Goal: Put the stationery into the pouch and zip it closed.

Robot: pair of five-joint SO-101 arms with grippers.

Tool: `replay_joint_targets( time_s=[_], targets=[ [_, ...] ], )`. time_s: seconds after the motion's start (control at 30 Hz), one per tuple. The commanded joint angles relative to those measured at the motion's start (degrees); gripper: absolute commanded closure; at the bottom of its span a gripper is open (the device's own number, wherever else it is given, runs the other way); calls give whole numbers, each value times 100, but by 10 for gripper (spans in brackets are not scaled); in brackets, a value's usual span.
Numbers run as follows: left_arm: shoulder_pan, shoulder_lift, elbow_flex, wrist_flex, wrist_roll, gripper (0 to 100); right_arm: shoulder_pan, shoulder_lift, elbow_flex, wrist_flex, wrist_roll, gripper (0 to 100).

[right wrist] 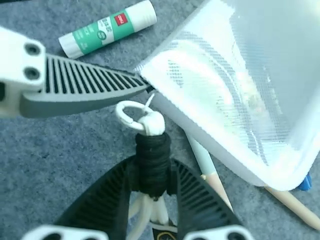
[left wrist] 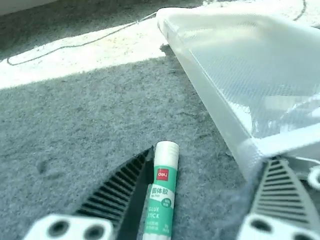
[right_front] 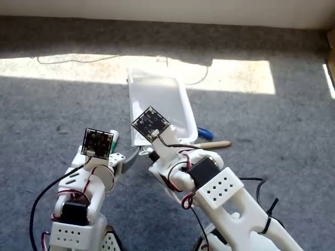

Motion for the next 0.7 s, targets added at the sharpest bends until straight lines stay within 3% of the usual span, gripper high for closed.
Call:
replay_joint_targets(
  time_s=[0.0, 0.43, 0.67],
  targets=[
    [40, -22, 48, -273, -448, 771, -84, -259, -180, 48, -44, 993],
    [48, -22, -145, -246, -703, 955, -22, -268, -215, 365, -18, 993],
    [31, -22, -207, -237, -703, 994, 637, -268, -224, 681, 0, 993]
  ],
)
